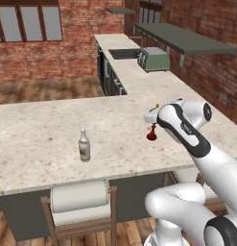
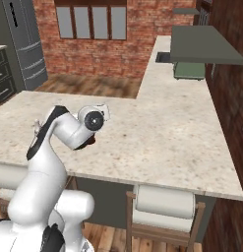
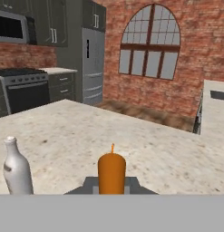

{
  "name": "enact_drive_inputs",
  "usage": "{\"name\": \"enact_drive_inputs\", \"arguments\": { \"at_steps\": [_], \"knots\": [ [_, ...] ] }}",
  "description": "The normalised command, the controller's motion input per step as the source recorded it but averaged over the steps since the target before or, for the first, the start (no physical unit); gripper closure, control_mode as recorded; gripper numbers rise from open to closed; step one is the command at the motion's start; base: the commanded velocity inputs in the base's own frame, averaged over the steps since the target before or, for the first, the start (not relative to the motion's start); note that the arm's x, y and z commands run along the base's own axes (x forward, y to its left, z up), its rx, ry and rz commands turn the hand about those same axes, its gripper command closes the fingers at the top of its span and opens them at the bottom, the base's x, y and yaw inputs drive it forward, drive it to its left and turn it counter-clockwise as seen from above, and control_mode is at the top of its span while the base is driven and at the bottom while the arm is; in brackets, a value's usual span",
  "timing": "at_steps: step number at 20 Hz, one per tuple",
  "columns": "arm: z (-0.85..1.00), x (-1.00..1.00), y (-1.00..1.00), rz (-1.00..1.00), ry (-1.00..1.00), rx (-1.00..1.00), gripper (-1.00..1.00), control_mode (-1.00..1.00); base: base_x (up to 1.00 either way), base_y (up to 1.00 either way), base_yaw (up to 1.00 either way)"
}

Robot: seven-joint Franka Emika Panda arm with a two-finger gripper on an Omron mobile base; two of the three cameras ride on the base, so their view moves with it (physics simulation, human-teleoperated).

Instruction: Get the candle and the liquor from the cabinet and move them to the dining counter.

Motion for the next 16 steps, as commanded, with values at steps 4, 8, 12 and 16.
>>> {"name": "enact_drive_inputs", "arguments": {
  "at_steps": [4,8,12,16],
  "knots": [
    [-0.08,0.23,0.18,0.00,0.00,0.01,1.00,-1.00,0.00,0.00,0.00],
    [-0.01,0.30,0.05,0.00,0.00,0.01,1.00,-1.00,0.00,0.00,0.00],
    [-0.11,0.38,0.00,0.00,0.00,0.02,1.00,-1.00,0.00,0.00,0.00],
    [-0.32,0.28,0.01,0.00,0.00,0.01,1.00,-1.00,0.00,0.00,0.00]
  ]
}}
